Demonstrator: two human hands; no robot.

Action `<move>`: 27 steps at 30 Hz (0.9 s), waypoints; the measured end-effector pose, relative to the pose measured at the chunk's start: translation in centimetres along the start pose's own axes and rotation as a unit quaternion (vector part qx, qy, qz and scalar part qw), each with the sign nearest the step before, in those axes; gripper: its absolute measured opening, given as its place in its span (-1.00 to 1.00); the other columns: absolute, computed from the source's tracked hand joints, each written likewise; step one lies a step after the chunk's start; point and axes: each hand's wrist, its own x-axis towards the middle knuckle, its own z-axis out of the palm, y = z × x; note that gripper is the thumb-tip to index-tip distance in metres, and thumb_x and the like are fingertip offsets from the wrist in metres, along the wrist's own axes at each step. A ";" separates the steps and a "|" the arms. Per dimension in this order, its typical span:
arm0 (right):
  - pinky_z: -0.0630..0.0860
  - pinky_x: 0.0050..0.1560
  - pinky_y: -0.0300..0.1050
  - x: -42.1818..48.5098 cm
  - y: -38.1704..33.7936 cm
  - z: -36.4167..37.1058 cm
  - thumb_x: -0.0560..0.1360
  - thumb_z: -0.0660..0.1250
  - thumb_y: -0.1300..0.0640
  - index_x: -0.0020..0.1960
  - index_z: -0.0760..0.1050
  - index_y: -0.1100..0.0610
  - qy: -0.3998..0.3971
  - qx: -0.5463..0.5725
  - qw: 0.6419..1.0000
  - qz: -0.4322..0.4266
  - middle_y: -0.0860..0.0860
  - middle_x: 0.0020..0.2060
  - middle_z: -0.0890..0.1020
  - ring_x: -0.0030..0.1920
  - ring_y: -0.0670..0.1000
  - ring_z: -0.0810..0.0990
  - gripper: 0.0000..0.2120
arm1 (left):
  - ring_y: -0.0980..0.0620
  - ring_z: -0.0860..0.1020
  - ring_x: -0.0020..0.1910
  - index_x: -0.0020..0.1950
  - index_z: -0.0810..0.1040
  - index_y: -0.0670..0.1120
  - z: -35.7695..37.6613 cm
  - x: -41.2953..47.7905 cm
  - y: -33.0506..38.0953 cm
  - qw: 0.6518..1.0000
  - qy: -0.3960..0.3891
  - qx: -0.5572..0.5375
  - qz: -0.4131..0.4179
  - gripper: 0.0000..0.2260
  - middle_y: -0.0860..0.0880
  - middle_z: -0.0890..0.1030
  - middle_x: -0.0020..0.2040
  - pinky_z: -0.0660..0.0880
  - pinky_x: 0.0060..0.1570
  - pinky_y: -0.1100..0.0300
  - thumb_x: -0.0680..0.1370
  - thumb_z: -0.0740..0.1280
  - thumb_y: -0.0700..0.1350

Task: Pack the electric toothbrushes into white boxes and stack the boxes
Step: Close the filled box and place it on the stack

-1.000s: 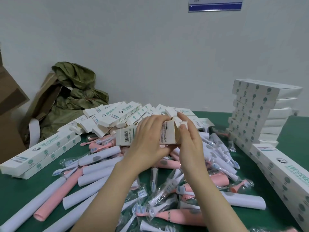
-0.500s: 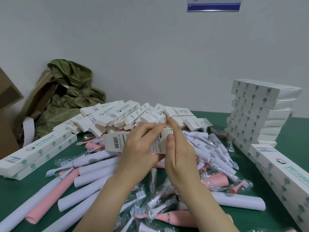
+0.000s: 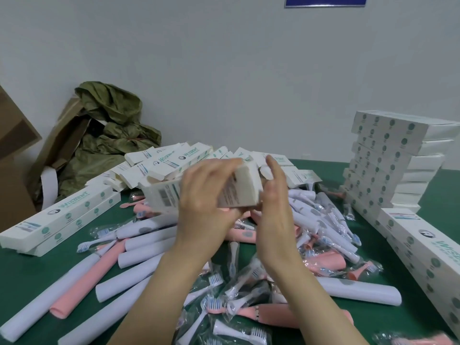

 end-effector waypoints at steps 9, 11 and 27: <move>0.62 -0.10 -0.04 1.4 0.7 -1.9 0.51 0.29 -0.12 0.12 0.53 0.11 -0.050 0.148 0.914 0.374 0.05 -0.05 0.66 -0.10 0.05 0.69 -0.67 | 0.13 0.59 0.08 0.25 0.44 -0.08 -2.7 1.5 -0.2 0.810 0.066 -0.521 -0.263 -0.22 0.10 0.66 0.01 0.53 0.01 0.23 0.13 0.61 0.14; 0.54 0.15 0.11 1.4 1.3 -2.3 0.49 0.35 -0.04 0.05 0.56 0.04 -0.028 0.169 0.914 0.368 0.06 -0.01 0.69 -0.03 0.05 0.68 -0.79 | 0.09 0.60 0.08 0.25 0.42 -0.13 -2.7 1.4 -1.2 0.771 0.094 -0.556 -0.296 -0.23 0.04 0.66 0.01 0.54 0.04 0.19 0.16 0.64 0.06; 0.59 -0.28 -0.20 0.4 1.2 -1.0 0.40 0.47 0.06 -0.01 0.39 0.02 0.069 0.005 0.981 0.181 0.07 -0.15 0.65 -0.21 -0.03 0.68 -0.72 | 0.12 0.18 0.35 0.26 0.44 0.02 -0.4 -1.4 -2.0 0.986 -0.158 0.006 -0.048 -0.53 0.11 0.34 0.33 0.09 0.36 0.30 0.36 0.37 0.02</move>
